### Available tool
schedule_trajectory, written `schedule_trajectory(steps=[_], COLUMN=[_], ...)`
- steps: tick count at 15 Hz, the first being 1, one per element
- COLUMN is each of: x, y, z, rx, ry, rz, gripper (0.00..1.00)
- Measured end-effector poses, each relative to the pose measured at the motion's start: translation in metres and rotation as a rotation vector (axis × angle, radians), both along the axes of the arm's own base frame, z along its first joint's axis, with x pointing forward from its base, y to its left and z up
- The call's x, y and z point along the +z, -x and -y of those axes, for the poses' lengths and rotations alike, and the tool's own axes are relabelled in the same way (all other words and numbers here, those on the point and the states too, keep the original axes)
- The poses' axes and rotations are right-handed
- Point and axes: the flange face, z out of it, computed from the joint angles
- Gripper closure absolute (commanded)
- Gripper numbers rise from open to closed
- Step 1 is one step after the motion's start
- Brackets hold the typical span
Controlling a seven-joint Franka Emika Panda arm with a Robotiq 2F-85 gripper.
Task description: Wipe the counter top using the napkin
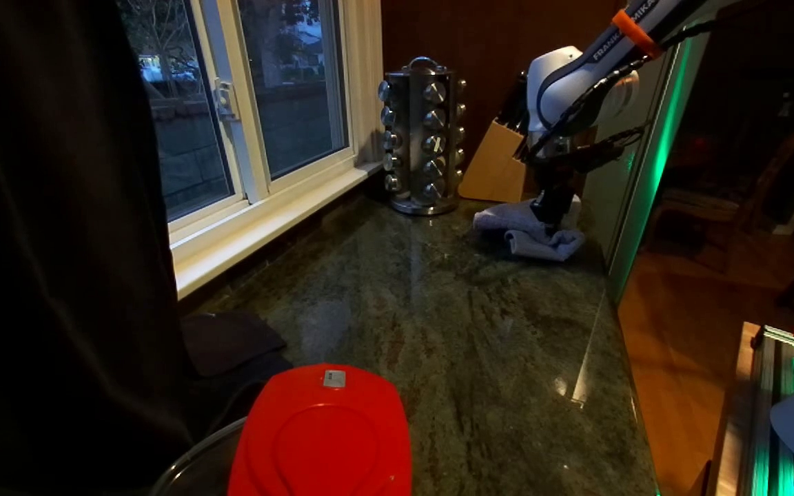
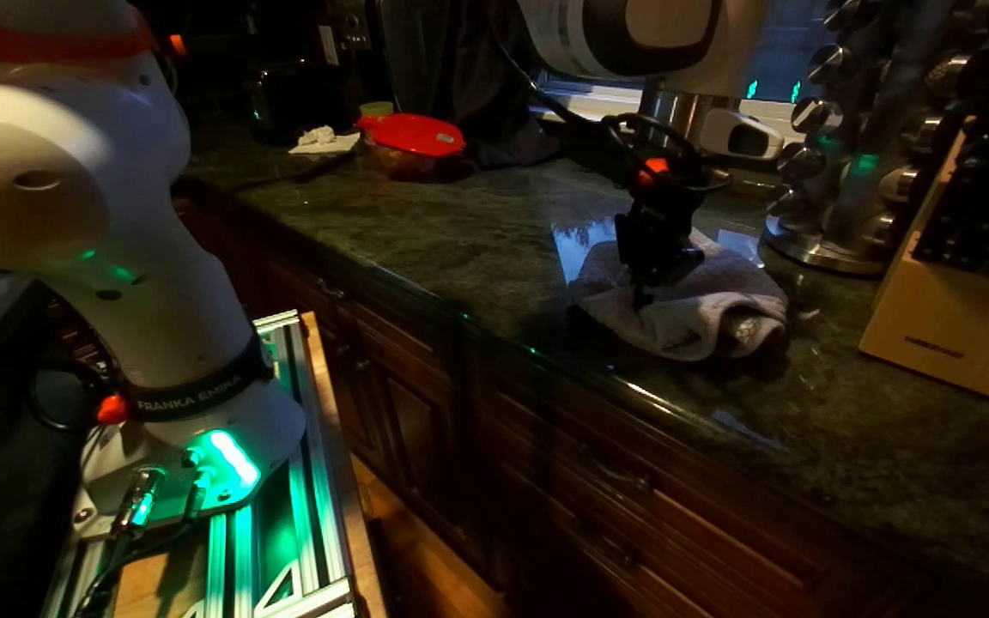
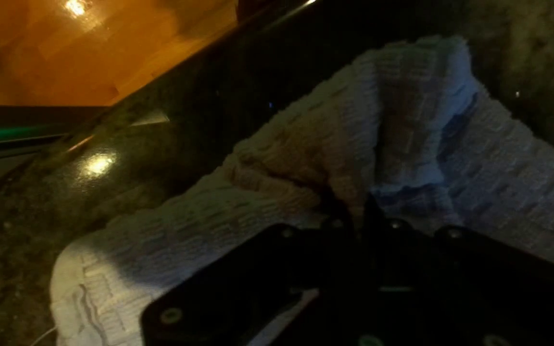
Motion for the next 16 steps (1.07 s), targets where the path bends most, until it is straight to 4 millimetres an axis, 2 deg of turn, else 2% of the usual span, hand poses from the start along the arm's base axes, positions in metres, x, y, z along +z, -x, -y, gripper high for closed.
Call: schedule_trajectory(steps=[4,8,12,16], x=[-0.002,-0.004,-0.003,-0.003], y=[-0.018,-0.035,-0.038,-0.030], z=[0.011,0.003,-0.015,-0.026], rx=[0.026,0.084,0.181,0.256], ry=[0.082,0.083,-0.025,-0.111], rz=[0.130,0.272,0.301,0.233], gripper=[0.98,0.98,0.98,0.98])
